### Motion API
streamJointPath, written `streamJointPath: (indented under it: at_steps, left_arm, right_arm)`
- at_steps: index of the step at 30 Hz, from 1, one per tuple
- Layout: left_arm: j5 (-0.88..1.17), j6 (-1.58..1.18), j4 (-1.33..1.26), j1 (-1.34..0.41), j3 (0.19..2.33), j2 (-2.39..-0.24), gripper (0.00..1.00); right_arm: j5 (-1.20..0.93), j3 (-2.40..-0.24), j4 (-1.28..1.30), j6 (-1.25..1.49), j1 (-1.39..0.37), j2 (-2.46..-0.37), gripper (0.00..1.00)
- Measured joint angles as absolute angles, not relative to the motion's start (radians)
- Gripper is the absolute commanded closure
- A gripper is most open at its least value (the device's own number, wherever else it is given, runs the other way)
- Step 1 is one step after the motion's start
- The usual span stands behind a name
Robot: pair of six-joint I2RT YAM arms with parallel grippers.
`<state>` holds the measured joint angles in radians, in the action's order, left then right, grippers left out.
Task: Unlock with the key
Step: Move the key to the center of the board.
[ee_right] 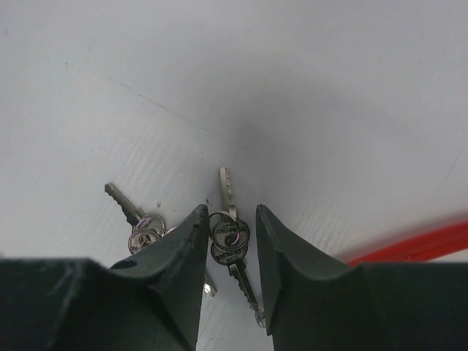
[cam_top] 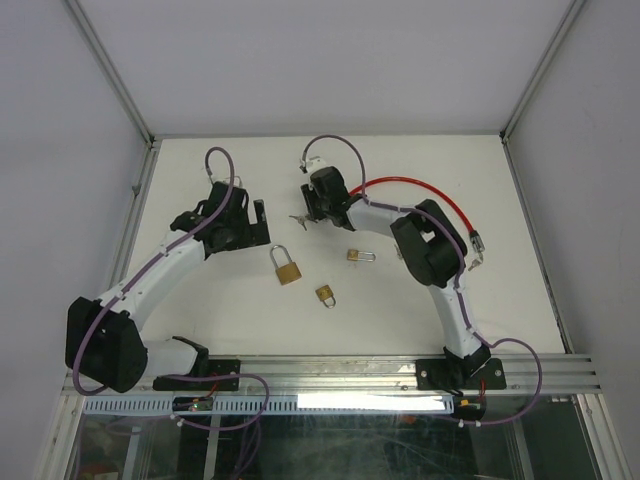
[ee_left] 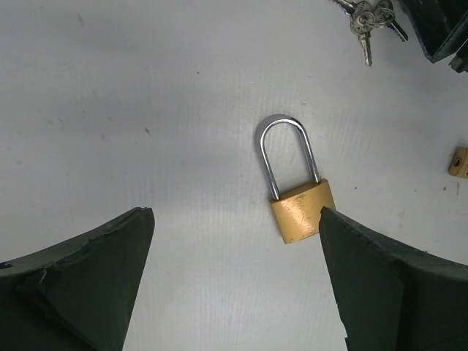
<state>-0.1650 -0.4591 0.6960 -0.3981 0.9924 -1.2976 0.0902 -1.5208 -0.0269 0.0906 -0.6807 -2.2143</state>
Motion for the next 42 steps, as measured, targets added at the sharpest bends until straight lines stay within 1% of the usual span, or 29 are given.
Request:
streamJointPath:
  at_steps: [4, 7, 17, 21, 29, 35, 42]
  left_arm:
    - [-0.177, -0.460, 0.699, -0.397, 0.982, -1.276, 0.01]
    - [-0.175, -0.463, 0.699, -0.397, 0.982, -1.262, 0.01]
    - [-0.075, -0.525, 0.659, -0.391, 0.950, -1.175, 0.01]
    - [-0.011, -0.587, 0.608, -0.391, 0.891, -1.152, 0.01]
    - [0.036, -0.720, 0.465, -0.391, 0.762, -1.105, 0.01]
    - [0.036, -0.768, 0.362, -0.391, 0.727, -1.116, 0.01]
    - [0.038, -0.781, 0.276, -0.391, 0.682, -1.163, 0.01]
  right_arm:
    - [0.111, -1.504, -0.016, 0.084, -0.698, -2.202, 0.73]
    - [0.120, -1.427, -0.004, 0.089, -0.719, -2.144, 0.76]
    - [0.173, -1.189, 0.119, 0.168, -0.805, -1.931, 0.76]
    - [0.183, -1.127, 0.142, 0.196, -0.819, -1.876, 0.72]
    - [0.187, -1.071, 0.204, 0.220, -0.841, -1.767, 0.52]
    - [0.187, -1.069, 0.195, 0.222, -0.849, -1.682, 0.50]
    - [0.199, -1.076, 0.235, 0.235, -0.852, -1.712, 0.50]
